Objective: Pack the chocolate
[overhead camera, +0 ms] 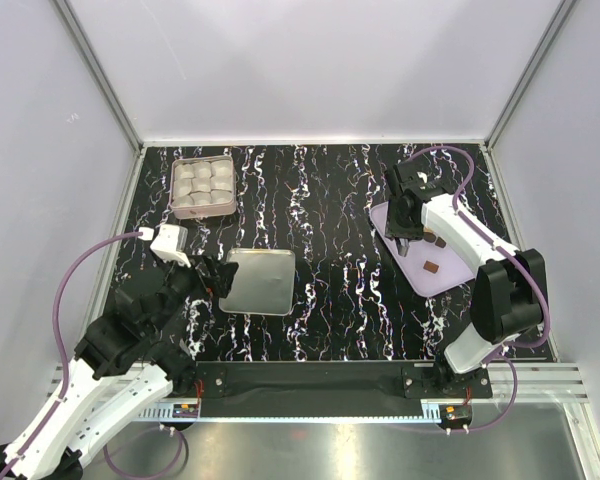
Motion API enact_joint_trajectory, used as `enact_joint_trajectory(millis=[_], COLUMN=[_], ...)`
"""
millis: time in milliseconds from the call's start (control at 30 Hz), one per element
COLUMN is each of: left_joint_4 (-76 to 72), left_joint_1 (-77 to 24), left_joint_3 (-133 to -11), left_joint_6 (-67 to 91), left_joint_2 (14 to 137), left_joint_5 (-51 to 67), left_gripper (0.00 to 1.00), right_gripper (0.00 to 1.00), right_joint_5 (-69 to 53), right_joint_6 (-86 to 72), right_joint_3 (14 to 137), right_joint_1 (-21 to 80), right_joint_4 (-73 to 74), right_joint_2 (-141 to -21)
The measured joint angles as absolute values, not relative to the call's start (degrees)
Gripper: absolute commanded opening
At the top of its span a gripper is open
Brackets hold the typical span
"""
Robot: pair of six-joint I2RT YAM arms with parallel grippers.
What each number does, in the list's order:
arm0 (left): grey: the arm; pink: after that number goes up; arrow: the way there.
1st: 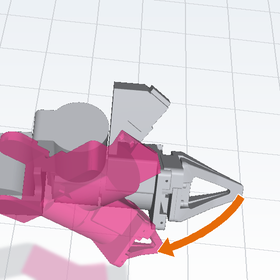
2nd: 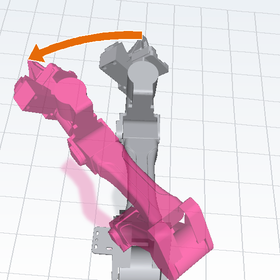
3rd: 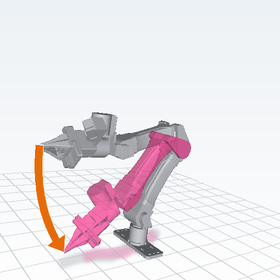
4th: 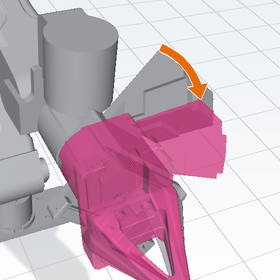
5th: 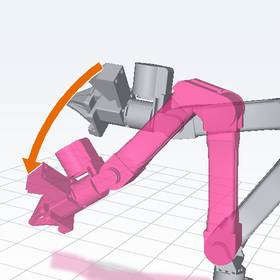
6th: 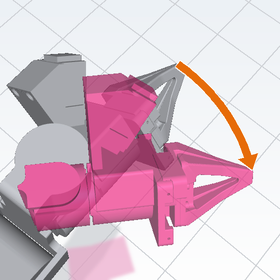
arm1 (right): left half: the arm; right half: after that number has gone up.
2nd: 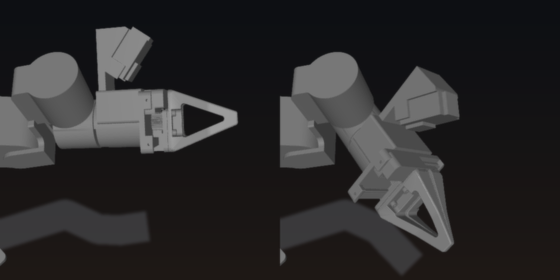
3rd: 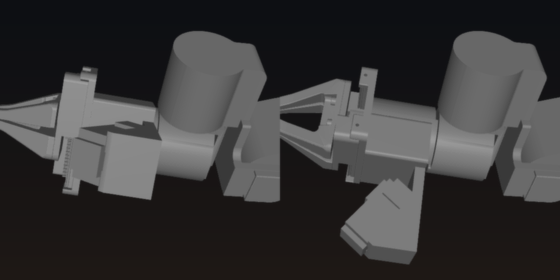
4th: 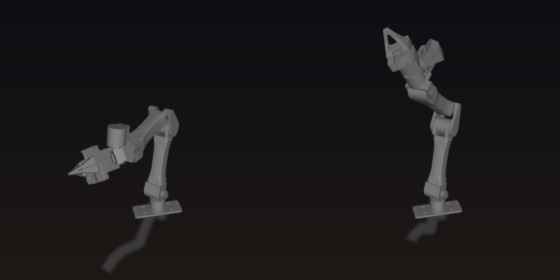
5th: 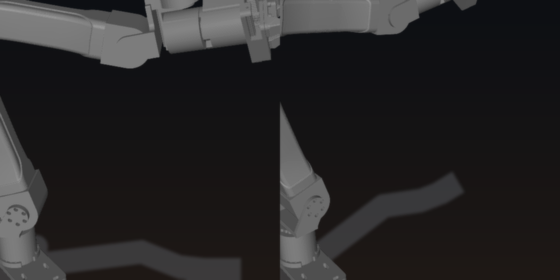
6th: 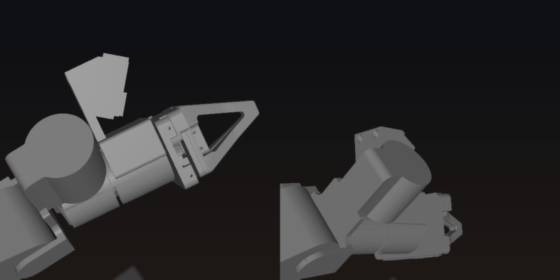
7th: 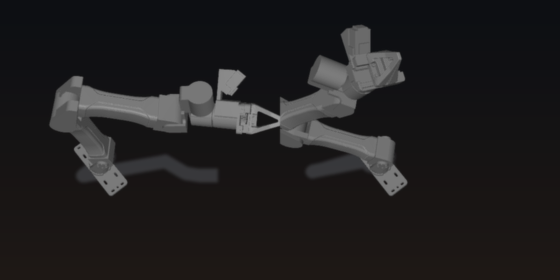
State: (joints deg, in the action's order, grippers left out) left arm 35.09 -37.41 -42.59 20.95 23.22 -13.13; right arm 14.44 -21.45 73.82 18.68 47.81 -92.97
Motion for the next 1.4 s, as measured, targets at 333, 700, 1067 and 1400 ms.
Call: enact_joint_trajectory(millis=[333, 700, 1067, 1400], left_joint_4=[35.1, 35.9, 37.3, 37.7], left_joint_1=[-37.4, -37.4, -37.4, -37.4], left_joint_3=[-42.6, -42.6, -42.6, -42.6], left_joint_6=[20.9, 21.0, 21.6, 22.5], left_joint_2=[22.8, 18.7, 12.2, 10.1], left_joint_5=[-13.4, -17.3, -23.6, -26.9], left_gripper=[0.99, 0.99, 0.99, 0.99], right_gripper=[0.31, 0.28, 0.27, 0.3], right_joint_5=[14.3, 13.7, 10.8, 0.3], right_joint_6=[-21.4, -19.5, -15.7, -14.0], right_joint_3=[74.7, 97.7, 136.9, 132.7], right_joint_1=[18.7, 21.1, 37.5, 41.0], right_joint_4=[48.9, 54.6, 51.8, 27.6], right_joint_2=[-93.0, -97.3, -126.2, -134.1])
